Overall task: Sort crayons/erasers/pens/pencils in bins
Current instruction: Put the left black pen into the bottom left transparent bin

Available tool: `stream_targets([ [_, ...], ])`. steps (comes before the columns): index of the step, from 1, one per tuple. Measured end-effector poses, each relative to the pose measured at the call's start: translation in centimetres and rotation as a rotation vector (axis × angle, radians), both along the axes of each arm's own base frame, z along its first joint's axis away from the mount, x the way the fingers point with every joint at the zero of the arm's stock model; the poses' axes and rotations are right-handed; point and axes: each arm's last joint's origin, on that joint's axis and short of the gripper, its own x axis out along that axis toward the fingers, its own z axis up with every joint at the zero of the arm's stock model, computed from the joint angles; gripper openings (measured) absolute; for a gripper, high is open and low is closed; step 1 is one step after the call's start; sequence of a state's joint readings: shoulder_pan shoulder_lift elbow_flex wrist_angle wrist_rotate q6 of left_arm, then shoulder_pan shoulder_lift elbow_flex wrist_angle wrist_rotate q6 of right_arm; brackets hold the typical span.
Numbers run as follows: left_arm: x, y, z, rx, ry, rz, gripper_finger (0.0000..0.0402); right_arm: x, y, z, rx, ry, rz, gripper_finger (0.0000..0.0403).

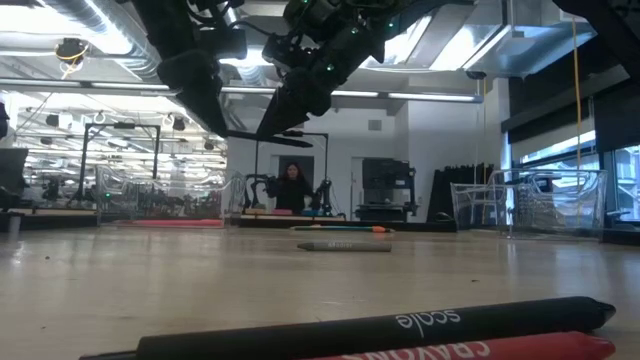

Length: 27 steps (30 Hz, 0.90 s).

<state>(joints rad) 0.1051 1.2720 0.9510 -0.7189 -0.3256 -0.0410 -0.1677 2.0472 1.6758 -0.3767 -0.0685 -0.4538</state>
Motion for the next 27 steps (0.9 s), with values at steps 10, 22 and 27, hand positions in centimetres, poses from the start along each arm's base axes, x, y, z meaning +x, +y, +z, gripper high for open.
stream_targets([
  [10,0.0,0.0,0.0,0.0,0.0,0.0,0.0025,0.0,0.0,0.0,0.001,0.0,0.0,0.0055],
  [22,-1.7,-0.1,0.0,-0.081,0.047,0.155,0.0023,-1.6,-0.3,0.8,-0.09,0.115,-0.083,0.0131],
  [27,-3.5,-0.8,1.0,-0.168,0.01,0.285,0.0023,-3.2,-0.4,2.6,-0.086,0.149,-0.093,0.0132],
])
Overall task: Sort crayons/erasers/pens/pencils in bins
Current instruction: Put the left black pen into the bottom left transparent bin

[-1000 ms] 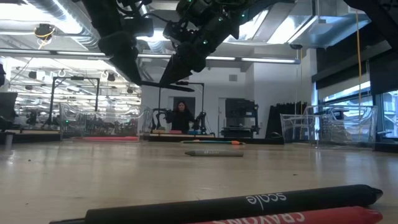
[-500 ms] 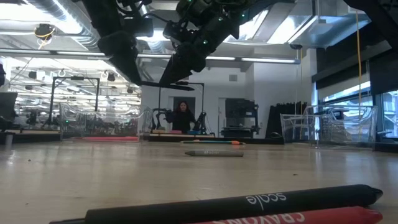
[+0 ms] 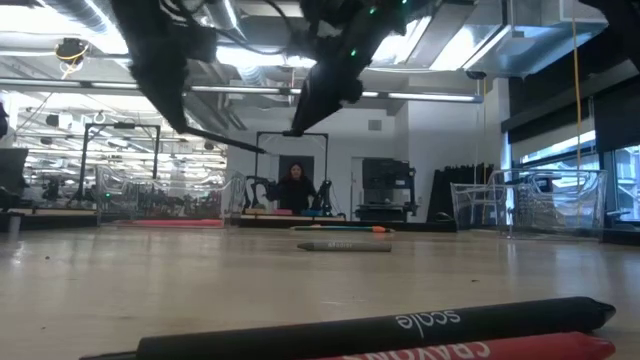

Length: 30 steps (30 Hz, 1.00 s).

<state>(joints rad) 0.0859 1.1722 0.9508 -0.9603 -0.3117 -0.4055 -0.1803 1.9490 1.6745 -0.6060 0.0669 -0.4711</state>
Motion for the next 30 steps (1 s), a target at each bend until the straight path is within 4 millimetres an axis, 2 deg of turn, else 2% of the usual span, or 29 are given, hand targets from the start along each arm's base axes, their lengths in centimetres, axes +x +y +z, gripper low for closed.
stream_targets([
  [4,-2.1,-1.2,0.9,-0.129,-0.02,0.094,0.0023,-1.5,-0.4,2.2,0.013,-0.02,-0.035,0.0132],
  [8,-4.0,-2.7,1.8,-0.331,-0.078,0.19,0.0023,-3.0,-0.7,4.2,0.009,-0.04,-0.053,0.0132],
  [13,-5.7,-4.7,3.0,-0.6,-0.121,0.168,0.0023,-4.1,-0.9,6.0,0.002,-0.085,-0.066,0.0132],
  [21,-8.5,-7.1,4.8,-1.078,-0.029,0.14,0.0023,-4.4,-1.3,6.3,0.001,-0.095,-0.067,0.0132],
  [25,-9.7,-7.9,5.6,-1.287,0.094,0.147,0.0023,-4.3,-1.3,6.4,0.001,-0.102,-0.065,0.0132],
  [30,-10.5,-8.6,6.0,-1.441,0.306,0.157,0.0023,-4.3,-1.3,6.4,0.006,-0.11,-0.062,0.0133],
])
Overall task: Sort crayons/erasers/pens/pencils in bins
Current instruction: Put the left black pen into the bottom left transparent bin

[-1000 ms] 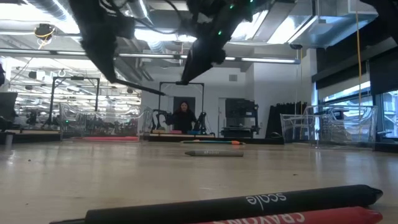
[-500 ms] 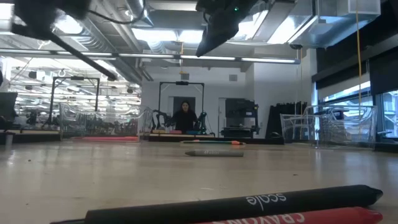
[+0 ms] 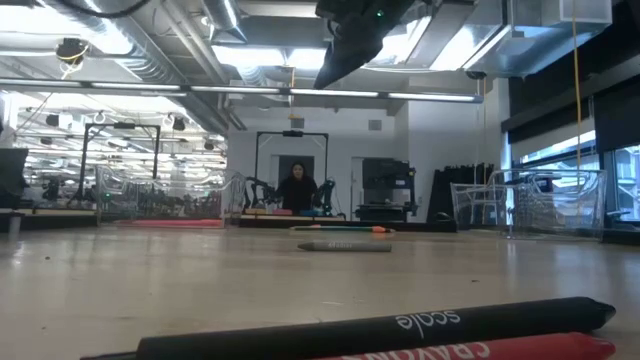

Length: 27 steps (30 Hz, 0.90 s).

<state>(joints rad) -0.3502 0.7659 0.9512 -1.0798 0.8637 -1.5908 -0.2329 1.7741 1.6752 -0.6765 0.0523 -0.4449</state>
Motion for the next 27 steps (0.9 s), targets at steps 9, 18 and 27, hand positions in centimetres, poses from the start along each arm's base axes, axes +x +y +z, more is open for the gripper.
stream_targets([
  [9,1.0,-1.7,-1.7,0.108,0.145,-0.098,0.0025,0.0,0.0,0.0,0.013,-0.003,-0.012,0.0133],
  [18,4.2,-4.8,-4.6,0.126,0.193,-0.332,0.0022,0.0,0.0,0.0,0.017,-0.003,-0.006,0.0133],
  [27,6.5,-6.6,-7.7,0.168,0.226,-0.454,0.0022,0.0,0.3,0.0,0.079,-0.015,0.061,0.0133],
])
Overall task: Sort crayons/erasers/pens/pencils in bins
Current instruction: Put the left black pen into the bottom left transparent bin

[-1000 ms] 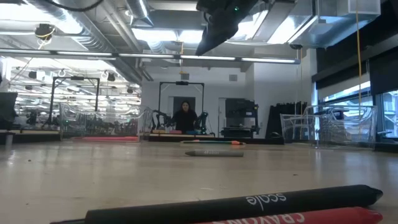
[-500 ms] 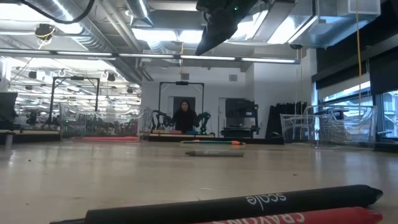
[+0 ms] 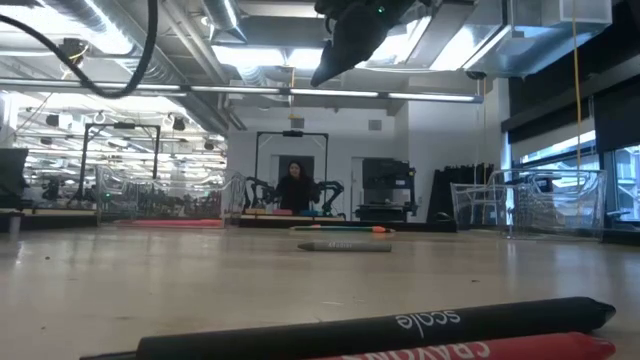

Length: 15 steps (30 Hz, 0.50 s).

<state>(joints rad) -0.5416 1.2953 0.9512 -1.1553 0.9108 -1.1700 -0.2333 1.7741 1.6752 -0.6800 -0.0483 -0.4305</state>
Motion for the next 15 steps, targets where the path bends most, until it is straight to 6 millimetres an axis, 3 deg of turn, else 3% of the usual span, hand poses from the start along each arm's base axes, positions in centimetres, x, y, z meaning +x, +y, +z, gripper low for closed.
stream_targets([
  [15,1.8,-1.2,-2.8,-0.077,-0.005,-0.125,0.0031,0.0,0.0,0.0,-0.008,0.002,0.004,0.0133],
])
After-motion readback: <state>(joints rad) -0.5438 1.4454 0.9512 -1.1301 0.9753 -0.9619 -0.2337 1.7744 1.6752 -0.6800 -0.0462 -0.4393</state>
